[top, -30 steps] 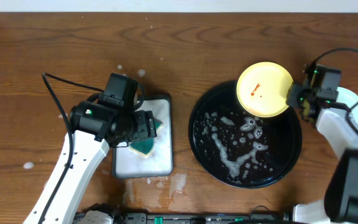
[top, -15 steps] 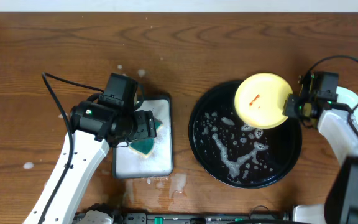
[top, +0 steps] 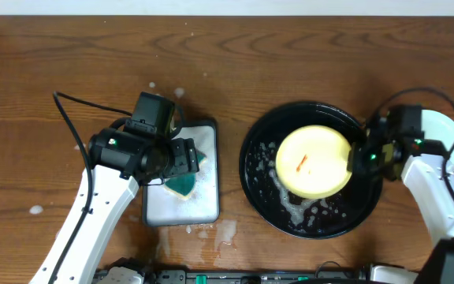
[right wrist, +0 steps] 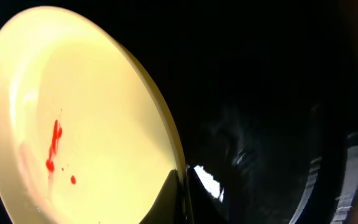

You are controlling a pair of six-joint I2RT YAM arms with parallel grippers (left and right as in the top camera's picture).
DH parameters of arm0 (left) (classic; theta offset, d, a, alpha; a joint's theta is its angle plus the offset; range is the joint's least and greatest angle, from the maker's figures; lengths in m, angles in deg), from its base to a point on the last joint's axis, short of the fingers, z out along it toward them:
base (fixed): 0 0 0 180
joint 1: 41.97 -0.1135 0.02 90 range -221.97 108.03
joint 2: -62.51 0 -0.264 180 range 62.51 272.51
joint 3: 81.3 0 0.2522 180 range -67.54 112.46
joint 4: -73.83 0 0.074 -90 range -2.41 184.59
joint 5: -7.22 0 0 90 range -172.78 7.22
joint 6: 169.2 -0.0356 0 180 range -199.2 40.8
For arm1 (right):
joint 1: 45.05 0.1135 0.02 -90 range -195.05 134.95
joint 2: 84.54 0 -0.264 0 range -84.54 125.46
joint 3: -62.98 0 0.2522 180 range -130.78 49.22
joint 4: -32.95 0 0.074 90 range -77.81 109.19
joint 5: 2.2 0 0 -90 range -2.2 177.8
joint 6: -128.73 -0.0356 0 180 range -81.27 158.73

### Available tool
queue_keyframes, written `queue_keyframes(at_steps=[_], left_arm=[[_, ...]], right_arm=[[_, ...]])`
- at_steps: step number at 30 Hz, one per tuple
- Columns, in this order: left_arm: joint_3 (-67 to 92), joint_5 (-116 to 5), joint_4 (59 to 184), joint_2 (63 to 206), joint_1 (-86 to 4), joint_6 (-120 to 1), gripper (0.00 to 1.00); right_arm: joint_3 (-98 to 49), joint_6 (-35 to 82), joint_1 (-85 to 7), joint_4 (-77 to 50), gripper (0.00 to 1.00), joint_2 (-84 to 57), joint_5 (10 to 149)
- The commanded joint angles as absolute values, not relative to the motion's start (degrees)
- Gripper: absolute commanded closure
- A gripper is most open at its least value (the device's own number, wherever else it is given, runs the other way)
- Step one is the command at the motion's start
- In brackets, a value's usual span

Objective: Clean dirty plates on tray and stack at the side
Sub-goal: 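Grasp the rim of the yellow plate on the black tray with the right gripper, then grasp the green sponge with the left gripper and lift it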

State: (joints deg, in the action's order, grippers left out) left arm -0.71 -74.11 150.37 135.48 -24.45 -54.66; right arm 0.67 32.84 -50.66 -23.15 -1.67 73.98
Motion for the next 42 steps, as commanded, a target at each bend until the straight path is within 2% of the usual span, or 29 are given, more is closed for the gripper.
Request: queue_keyframes(at_steps=[1, 4, 6, 9, 13, 18, 23, 30, 32, 33, 42], left_arm=[[-0.6, -74.4, 150.4, 135.5, -24.6, -53.7, 0.18], [-0.6, -74.2, 150.3, 135.5, -24.6, -52.7, 0.18], [-0.6, -74.2, 150.3, 135.5, -24.6, -51.7, 0.18], [-0.6, -74.4, 149.7, 135.5, -24.6, -51.8, 0.18], [-1.5, -76.4, 149.1, 136.0, -24.3, -51.7, 0.28], [-9.1, -79.4, 143.0, 138.1, -23.6, -53.2, 0.29], [-18.9, -79.4, 129.5, 142.4, -23.6, -57.2, 0.32], [-22.8, -79.4, 117.8, 151.0, -23.6, -59.1, 0.62], [-22.8, -79.4, 116.5, 153.1, -23.6, -59.1, 0.79], [-22.7, -79.4, 116.1, 153.8, -23.6, -59.1, 0.91], [-17.6, -79.4, 123.9, 150.5, -23.6, -59.1, 0.92]], right_arm=[[4.8, 32.6, -48.9, -22.3, 0.99, 0.2, 71.4], [7.6, 34.8, -46.8, -19.9, 0.99, 0.5, 70.9], [8.0, 35.7, -45.0, -19.4, 0.87, 0.5, 71.1], [7.5, 34.2, -41.7, -19.4, 0.64, 0.3, 76.1], [4.9, 31.9, -39.3, -21.8, 0.58, -1.2, 77.2], [0.4, 32.2, -38.6, -27.2, 0.57, -6.9, 77.3], [-1.8, 33.2, -38.6, -30.2, 0.55, -15.2, 76.3], [-1.8, 33.2, -38.6, -33.4, 0.55, -22.0, 73.9], [-1.8, 33.1, -38.6, -34.7, 0.55, -22.1, 73.8], [-1.7, 33.0, -38.6, -35.3, 0.55, -22.0, 73.8], [-1.7, 33.0, -38.6, -36.6, 0.57, -21.9, 73.8]])
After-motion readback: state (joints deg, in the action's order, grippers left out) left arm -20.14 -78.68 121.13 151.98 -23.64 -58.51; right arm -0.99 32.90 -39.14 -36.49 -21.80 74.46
